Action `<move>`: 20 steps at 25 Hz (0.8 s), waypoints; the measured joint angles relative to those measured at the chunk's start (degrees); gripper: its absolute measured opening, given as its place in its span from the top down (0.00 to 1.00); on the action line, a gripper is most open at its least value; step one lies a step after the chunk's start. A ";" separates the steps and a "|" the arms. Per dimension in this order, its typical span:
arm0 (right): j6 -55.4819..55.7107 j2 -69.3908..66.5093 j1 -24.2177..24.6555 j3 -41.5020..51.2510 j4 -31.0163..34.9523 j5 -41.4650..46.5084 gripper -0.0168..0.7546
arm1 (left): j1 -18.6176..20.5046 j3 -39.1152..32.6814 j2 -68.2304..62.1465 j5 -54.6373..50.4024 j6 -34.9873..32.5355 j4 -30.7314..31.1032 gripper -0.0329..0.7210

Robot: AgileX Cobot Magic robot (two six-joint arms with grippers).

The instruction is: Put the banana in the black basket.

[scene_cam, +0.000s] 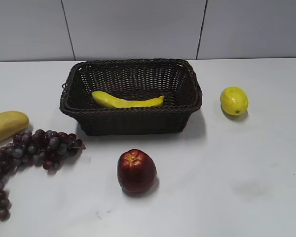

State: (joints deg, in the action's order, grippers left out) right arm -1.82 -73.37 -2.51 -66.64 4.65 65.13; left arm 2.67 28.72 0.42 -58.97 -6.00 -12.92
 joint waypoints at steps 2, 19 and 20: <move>0.17 3.60 0.00 2.62 0.00 -0.07 0.24 | 0.00 0.00 0.00 0.00 0.00 0.00 0.64; 1.82 24.61 0.00 7.85 0.00 4.42 0.24 | 0.00 0.00 0.00 0.00 0.00 0.00 0.64; 1.82 25.55 0.00 7.85 0.00 4.47 0.24 | 0.00 0.00 0.00 0.00 0.00 0.00 0.64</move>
State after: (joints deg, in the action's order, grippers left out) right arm 0.00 -47.82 -2.51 -58.78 4.65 69.60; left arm 2.67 28.72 0.42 -58.97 -6.00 -12.92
